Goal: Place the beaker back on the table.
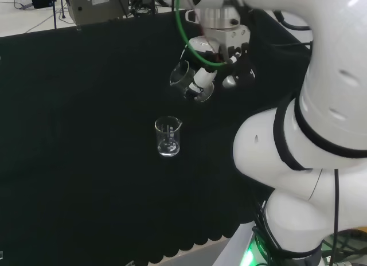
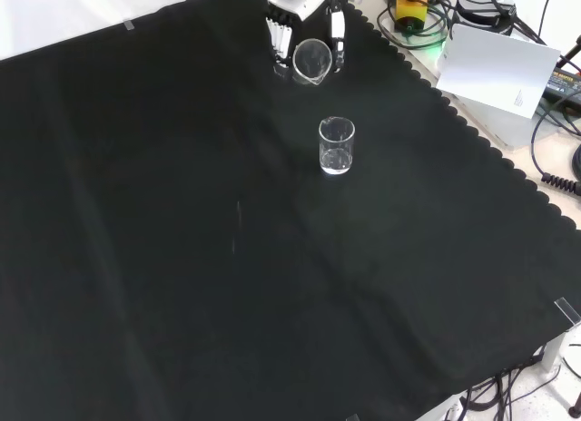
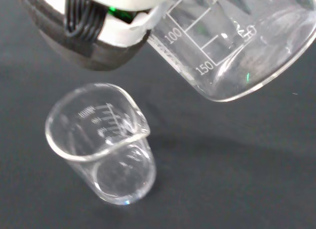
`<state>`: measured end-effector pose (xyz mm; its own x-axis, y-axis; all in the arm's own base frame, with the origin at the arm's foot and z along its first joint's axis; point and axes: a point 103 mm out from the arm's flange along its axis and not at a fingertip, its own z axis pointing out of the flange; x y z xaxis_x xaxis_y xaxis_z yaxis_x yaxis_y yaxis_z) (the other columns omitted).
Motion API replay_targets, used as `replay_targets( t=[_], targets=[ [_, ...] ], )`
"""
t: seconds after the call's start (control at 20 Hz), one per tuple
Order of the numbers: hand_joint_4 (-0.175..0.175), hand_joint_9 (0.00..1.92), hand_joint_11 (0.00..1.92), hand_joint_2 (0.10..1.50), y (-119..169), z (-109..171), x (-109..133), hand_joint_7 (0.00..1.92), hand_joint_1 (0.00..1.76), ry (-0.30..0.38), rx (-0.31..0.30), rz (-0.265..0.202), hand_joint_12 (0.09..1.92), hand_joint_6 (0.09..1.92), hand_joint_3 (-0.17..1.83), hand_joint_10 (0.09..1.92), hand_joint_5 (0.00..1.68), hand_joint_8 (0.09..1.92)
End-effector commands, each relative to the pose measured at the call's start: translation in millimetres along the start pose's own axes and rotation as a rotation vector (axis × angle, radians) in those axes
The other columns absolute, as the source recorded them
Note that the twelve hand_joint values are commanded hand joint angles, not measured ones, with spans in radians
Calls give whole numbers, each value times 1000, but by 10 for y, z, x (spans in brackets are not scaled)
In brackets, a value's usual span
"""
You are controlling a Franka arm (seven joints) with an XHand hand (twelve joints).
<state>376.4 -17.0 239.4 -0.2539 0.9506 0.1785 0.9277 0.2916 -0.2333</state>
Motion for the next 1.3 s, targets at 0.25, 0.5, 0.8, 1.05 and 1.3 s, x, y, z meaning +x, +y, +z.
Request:
replay_targets(
  t=[0.25, 0.5, 0.8, 1.05, 1.3],
  targets=[
    [-101, 1637, 1429, 1019, 288, 261, -17, 1604, 1315, 196, -72, -115, 726, 225, -175, 533, 1383, 87],
    [-97, 1629, 1419, 1020, 588, 302, -96, 1606, 1314, 217, -93, -125, 726, 247, -175, 535, 1374, 87],
    [-90, 1620, 1406, 1022, 1036, 349, -274, 1608, 1313, 251, -105, -111, 725, 284, -175, 532, 1358, 87],
    [-84, 1610, 1398, 1024, 1363, 424, -471, 1609, 1311, 295, -119, -87, 720, 323, -175, 517, 1341, 87],
    [-80, 1606, 1393, 1025, 1633, 578, -596, 1608, 1310, 350, -127, -81, 712, 346, -175, 503, 1331, 87]
  ],
)
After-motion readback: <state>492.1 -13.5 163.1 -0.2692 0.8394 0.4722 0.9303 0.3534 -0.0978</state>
